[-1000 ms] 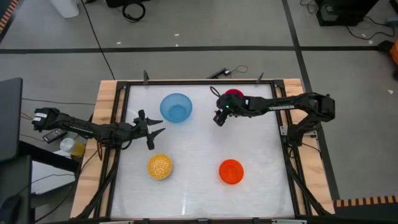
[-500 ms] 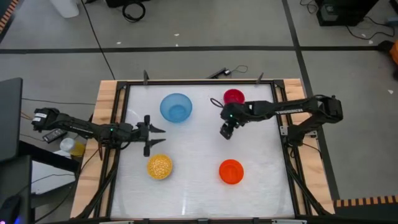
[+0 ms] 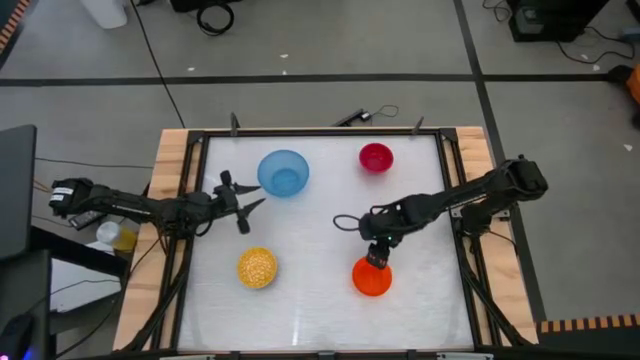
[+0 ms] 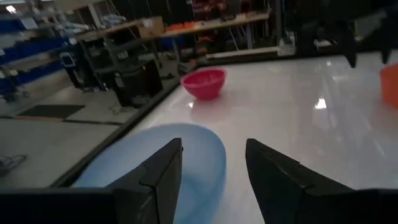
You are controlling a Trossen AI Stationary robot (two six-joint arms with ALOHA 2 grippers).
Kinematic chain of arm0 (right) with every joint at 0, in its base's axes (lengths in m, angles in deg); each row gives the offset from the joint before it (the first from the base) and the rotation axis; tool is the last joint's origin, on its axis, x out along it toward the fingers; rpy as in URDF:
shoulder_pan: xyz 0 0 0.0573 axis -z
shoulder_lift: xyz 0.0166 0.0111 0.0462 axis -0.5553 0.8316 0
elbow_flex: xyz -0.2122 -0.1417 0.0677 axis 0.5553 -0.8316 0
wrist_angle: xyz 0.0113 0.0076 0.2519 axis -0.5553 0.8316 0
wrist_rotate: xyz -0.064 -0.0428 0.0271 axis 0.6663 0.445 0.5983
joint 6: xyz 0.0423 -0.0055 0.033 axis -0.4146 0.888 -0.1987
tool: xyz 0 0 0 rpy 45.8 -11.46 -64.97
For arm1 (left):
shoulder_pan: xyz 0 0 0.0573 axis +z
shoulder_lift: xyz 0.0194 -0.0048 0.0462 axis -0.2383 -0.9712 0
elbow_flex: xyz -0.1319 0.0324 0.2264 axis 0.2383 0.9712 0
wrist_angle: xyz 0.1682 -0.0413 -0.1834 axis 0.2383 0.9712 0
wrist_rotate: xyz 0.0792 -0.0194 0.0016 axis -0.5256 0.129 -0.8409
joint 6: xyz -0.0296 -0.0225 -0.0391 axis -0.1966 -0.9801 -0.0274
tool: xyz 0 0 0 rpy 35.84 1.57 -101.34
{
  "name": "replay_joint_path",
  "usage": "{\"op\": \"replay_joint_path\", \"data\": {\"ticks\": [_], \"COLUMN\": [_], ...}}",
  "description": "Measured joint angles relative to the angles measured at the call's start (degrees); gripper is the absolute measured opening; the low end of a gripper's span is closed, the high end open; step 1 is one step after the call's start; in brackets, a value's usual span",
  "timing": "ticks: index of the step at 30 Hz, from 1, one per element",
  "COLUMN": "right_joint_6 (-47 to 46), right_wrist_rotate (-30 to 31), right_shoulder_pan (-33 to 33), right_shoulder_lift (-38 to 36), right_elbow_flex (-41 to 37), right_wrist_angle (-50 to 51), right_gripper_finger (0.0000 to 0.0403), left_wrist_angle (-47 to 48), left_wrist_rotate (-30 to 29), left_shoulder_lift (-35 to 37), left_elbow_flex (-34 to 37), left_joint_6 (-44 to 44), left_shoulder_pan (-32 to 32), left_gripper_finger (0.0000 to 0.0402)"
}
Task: Nest bowls inside each other
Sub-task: Stack the orange bowl onto the blue bowl
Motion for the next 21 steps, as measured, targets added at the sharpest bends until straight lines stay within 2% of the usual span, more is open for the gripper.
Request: {"op": "replay_joint_path", "data": {"ticks": [6,12,21], "right_joint_6": [0.29,7.20,15.60], "right_wrist_rotate": [3.74,-2.06,-2.91], "right_shoulder_pan": [-2.11,-1.59,1.07], "right_shoulder_lift": [1.27,5.38,9.35], "right_elbow_flex": [0.53,0.85,2.73], "right_wrist_angle": [2.32,0.32,0.63], "right_gripper_finger": [0.0200,0.0200,0.0198], "left_wrist_angle": [-0.40,2.65,3.73], "left_wrist_rotate": [0.02,0.16,0.15], "left_shoulder_lift": [0.02,-0.75,-1.40], "left_elbow_flex": [-0.02,-0.07,-0.07], "left_joint_6": [-0.27,-4.26,-8.85], "left_shoulder_pan": [0.53,-0.23,-0.53], "left_gripper_finger": [0.0181,0.0181,0.0181]}}
